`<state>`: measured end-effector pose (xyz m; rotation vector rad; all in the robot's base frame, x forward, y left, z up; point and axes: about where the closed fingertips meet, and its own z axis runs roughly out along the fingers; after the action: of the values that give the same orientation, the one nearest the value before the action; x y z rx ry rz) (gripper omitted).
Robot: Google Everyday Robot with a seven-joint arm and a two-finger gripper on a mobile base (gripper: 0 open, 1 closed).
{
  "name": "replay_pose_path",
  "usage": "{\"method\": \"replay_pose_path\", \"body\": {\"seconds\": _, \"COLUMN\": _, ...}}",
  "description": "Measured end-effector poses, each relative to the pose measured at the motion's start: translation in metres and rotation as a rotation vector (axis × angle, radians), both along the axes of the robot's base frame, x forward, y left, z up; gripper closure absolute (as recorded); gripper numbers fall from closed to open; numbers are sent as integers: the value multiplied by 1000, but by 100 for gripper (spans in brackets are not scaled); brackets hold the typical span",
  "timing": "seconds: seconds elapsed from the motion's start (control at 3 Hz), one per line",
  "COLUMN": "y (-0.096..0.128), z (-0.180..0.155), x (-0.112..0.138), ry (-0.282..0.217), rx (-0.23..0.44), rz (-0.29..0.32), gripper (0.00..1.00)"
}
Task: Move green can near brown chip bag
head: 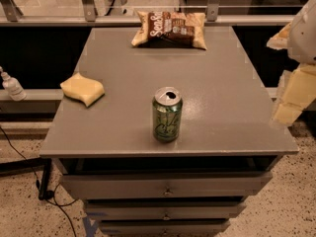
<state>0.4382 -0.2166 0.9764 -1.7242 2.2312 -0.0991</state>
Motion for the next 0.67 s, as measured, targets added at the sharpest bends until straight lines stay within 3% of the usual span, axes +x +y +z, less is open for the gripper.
{"method": "replay_pose_path", "body": {"seconds": 0.33, "y": 0, "z": 0, "x": 0, "ry": 0, "rx": 0, "rz": 0, "gripper": 0}}
{"method": "replay_pose_path", "body": {"seconds": 0.67, "y": 6, "z": -6, "x": 1, "ry": 2, "rx": 55, "rz": 13, "gripper": 0}}
